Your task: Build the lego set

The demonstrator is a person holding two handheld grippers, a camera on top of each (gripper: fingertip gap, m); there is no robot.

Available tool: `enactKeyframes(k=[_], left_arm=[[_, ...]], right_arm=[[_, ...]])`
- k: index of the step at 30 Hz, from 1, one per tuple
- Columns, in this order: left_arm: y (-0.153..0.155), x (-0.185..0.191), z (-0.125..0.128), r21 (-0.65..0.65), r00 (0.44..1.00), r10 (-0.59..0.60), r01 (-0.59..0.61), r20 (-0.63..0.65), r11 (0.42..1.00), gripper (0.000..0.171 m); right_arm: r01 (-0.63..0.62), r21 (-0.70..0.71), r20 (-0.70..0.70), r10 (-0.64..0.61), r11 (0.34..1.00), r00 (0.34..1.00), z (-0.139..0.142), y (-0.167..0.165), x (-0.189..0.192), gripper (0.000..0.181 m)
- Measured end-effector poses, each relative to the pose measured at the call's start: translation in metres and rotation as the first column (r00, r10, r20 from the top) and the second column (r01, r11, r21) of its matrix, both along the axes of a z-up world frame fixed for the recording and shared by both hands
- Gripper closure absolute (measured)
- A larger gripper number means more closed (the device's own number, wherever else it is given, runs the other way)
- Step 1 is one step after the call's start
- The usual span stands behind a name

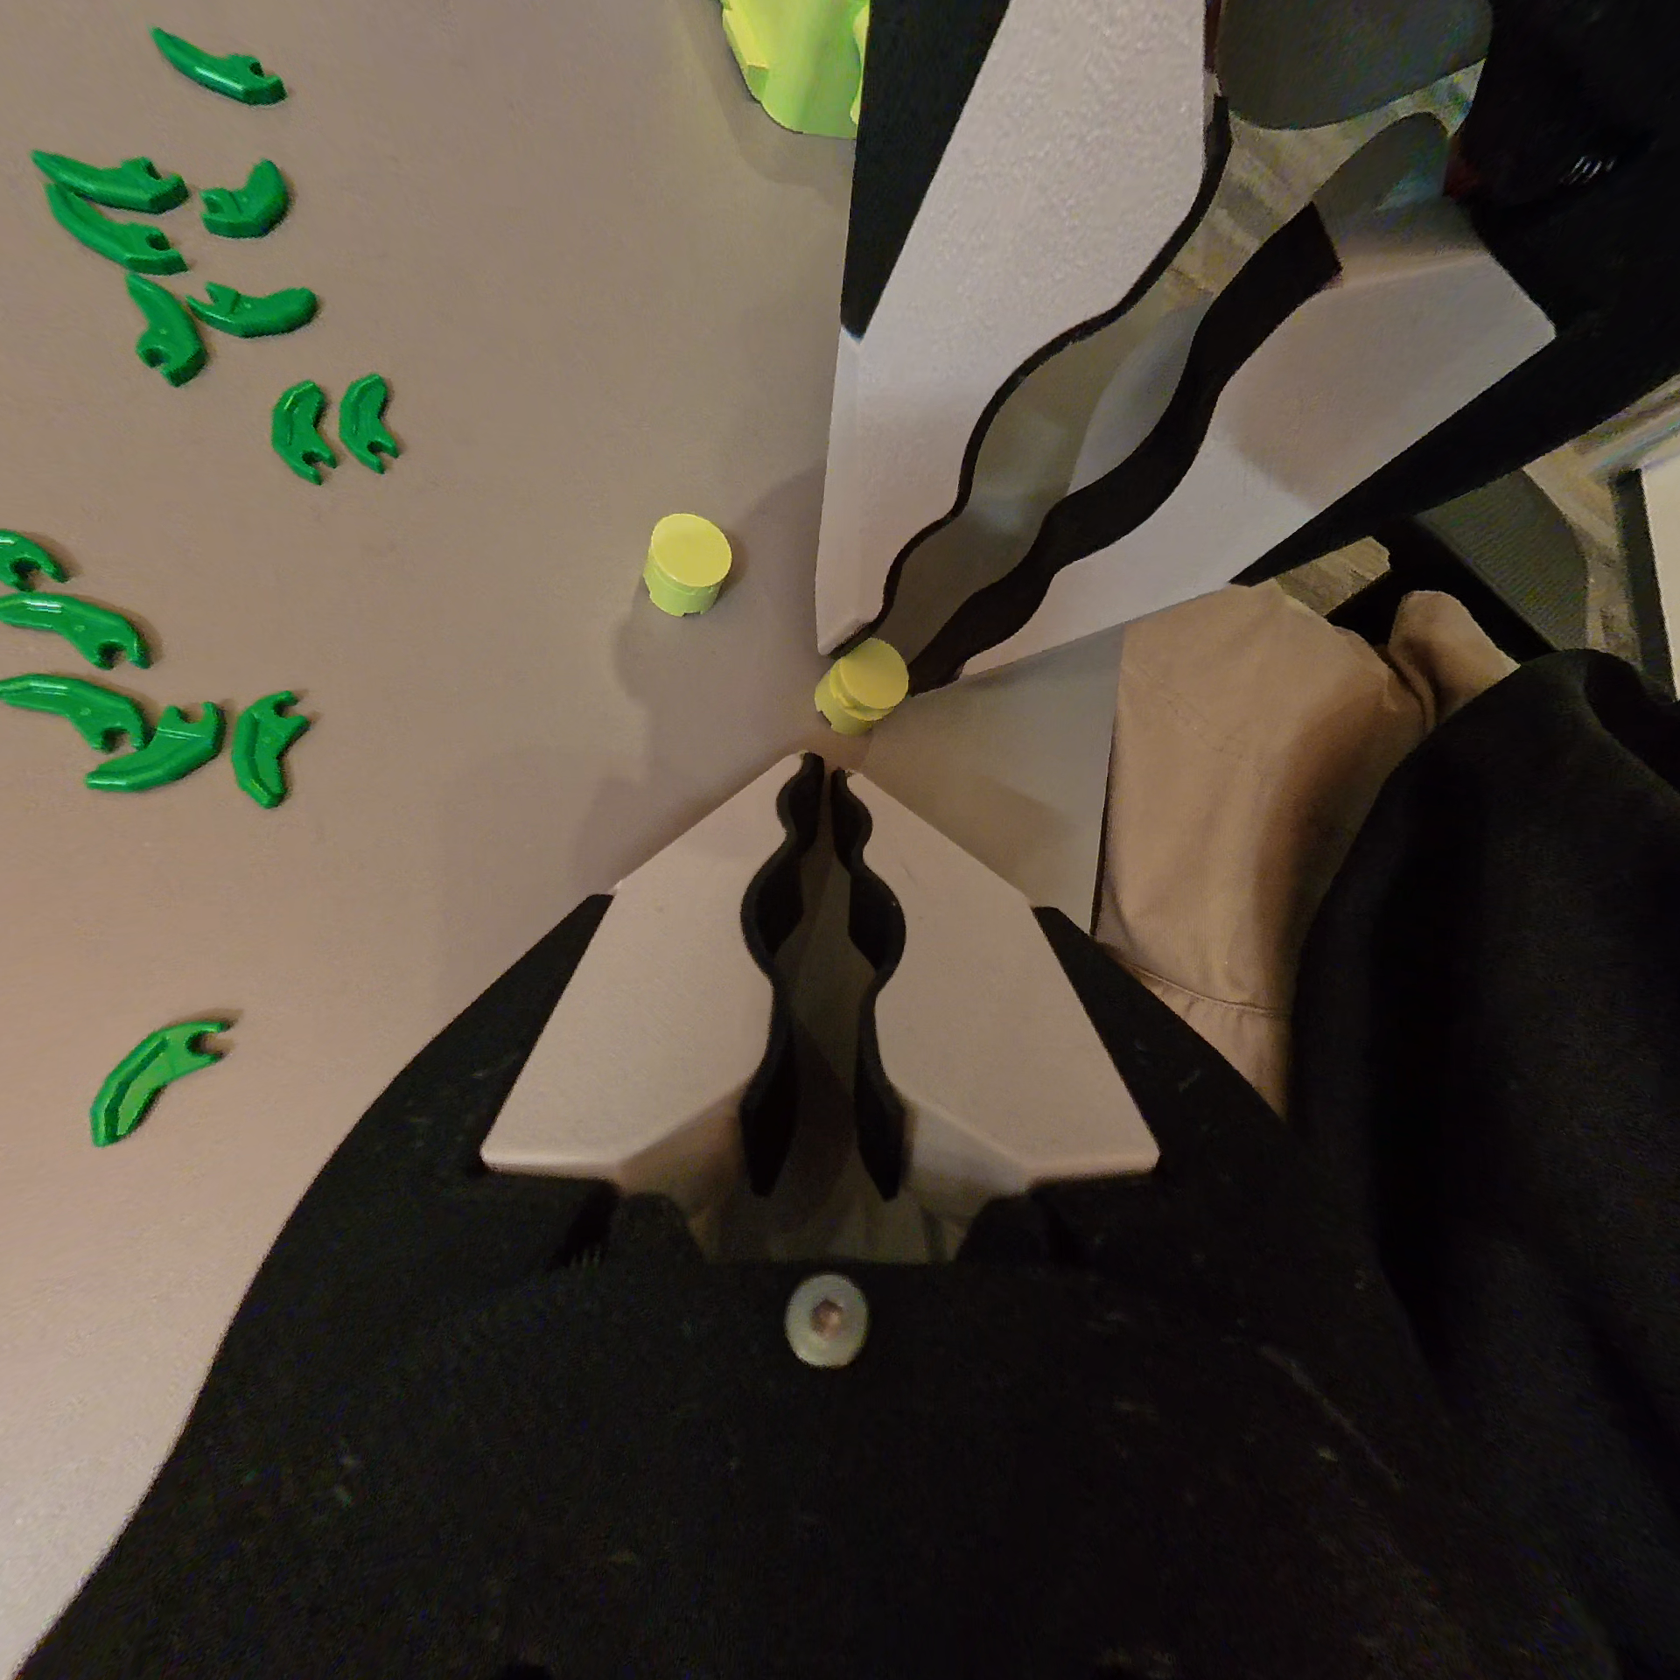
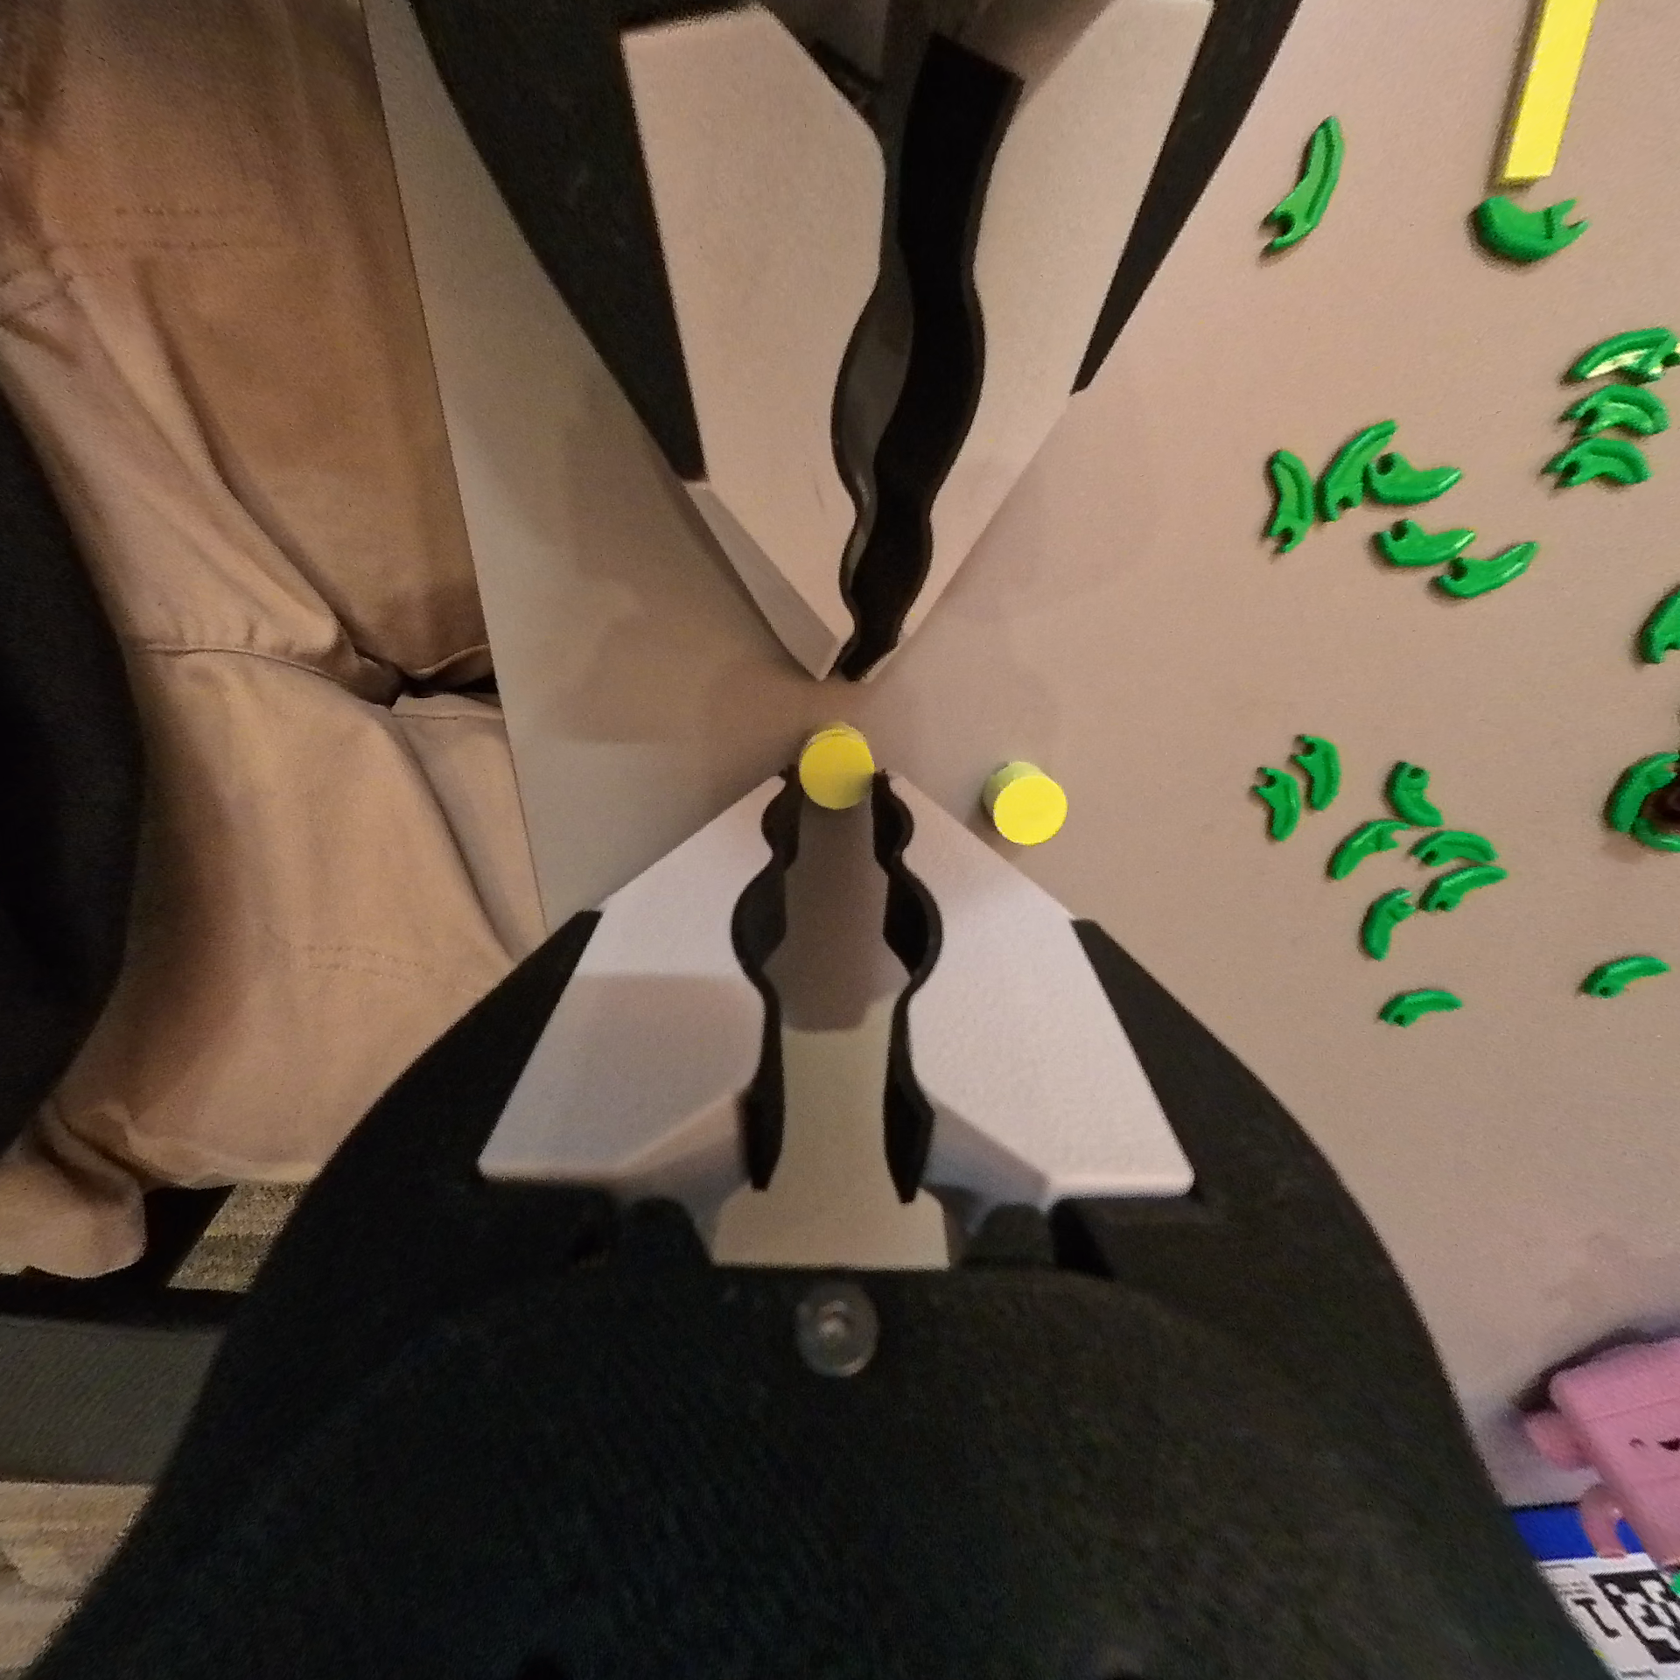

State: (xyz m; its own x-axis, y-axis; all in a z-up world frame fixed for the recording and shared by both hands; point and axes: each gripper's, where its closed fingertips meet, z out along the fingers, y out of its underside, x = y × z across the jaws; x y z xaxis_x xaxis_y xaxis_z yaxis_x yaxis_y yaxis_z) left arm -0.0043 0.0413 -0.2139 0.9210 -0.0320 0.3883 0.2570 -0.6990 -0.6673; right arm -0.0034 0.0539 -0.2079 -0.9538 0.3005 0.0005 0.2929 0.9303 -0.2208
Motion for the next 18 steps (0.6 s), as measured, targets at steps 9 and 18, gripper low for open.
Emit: enactKeyframes(k=[9,18], left_arm=[[0.0000,0.0002,0.0001,0.000,1.000,-0.002,0.002,0.005,1.000,0.171],[0.0001,0.0004,0.0003,0.000,1.000,-0.003,0.003,0.009,1.000,0.171]], right_arm=[[0.014,0.029,0.007,-0.014,0.999,1.000,0.0013,0.0028,0.0010,0.159],[-0.010,0.021,-0.015,0.011,1.000,1.000,0.0020,-0.0019,-0.0014,0.166]])
